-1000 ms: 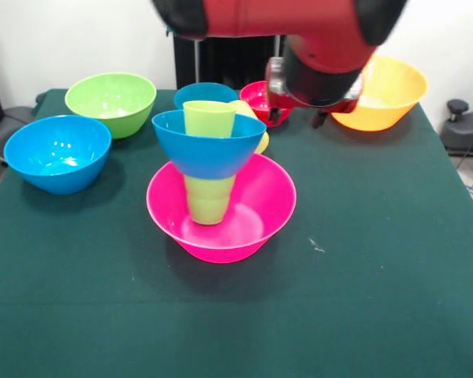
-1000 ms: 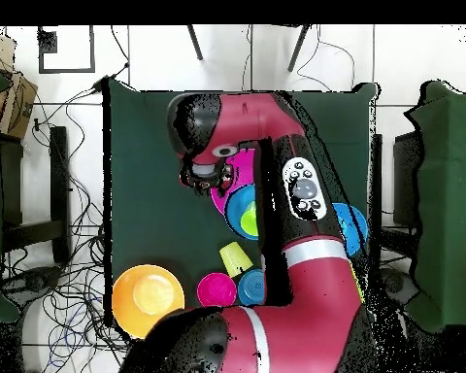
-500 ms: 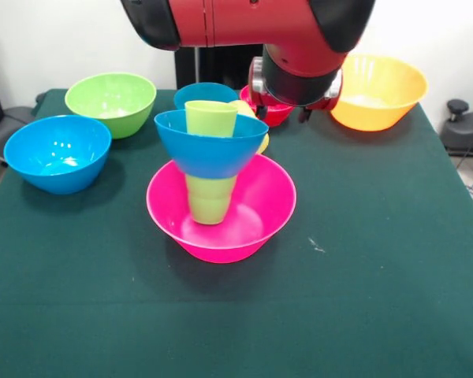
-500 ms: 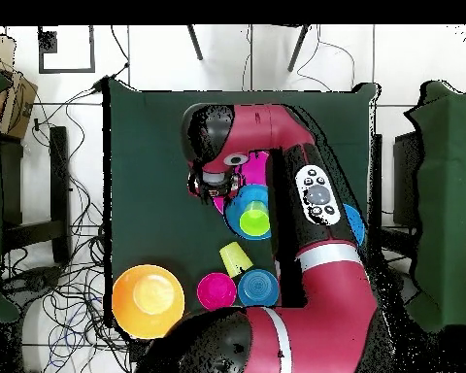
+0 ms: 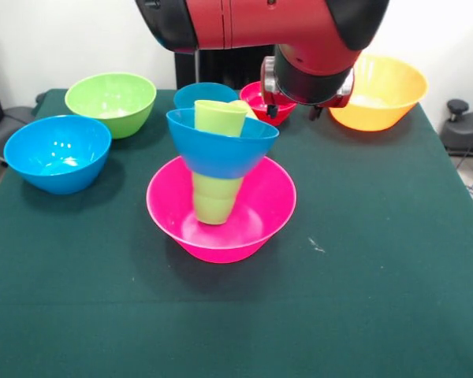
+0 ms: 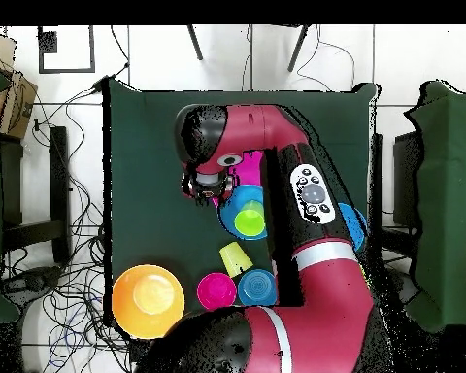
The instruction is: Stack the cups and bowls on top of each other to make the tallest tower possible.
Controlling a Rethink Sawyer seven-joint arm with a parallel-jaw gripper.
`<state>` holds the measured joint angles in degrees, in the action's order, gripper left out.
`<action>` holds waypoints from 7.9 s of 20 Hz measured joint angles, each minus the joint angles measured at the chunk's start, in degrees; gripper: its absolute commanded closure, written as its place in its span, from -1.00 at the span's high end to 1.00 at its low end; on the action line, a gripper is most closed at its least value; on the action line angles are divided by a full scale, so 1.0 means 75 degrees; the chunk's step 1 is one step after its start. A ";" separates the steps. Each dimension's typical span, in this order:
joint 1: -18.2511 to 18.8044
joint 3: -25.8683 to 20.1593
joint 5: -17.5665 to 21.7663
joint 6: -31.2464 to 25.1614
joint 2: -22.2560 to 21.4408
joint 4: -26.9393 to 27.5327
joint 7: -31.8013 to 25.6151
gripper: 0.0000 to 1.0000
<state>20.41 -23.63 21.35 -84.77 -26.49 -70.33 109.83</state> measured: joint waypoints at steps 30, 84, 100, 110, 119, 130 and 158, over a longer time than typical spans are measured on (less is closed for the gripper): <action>-0.0020 -0.0032 0.0941 0.0192 -0.0268 0.0673 0.0000 1.00; 0.1630 -0.0405 0.0681 0.2023 -0.2873 -0.2540 0.0000 1.00; 0.1800 -0.0233 0.1253 0.5844 -0.3552 -0.4982 0.0000 1.00; 0.1254 0.0050 0.1674 0.6845 -0.3459 -0.5298 0.0000 1.00; 0.1266 0.0354 0.1689 0.7301 -0.2990 -0.5294 0.0000 1.00; 0.1256 0.0583 0.1689 0.7493 -0.2582 -0.5291 0.0000 1.00; 0.1245 0.0755 0.1589 0.7692 -0.2461 -0.5145 0.0000 1.00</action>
<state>29.75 -17.96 33.27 -27.08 -44.95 -108.91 109.83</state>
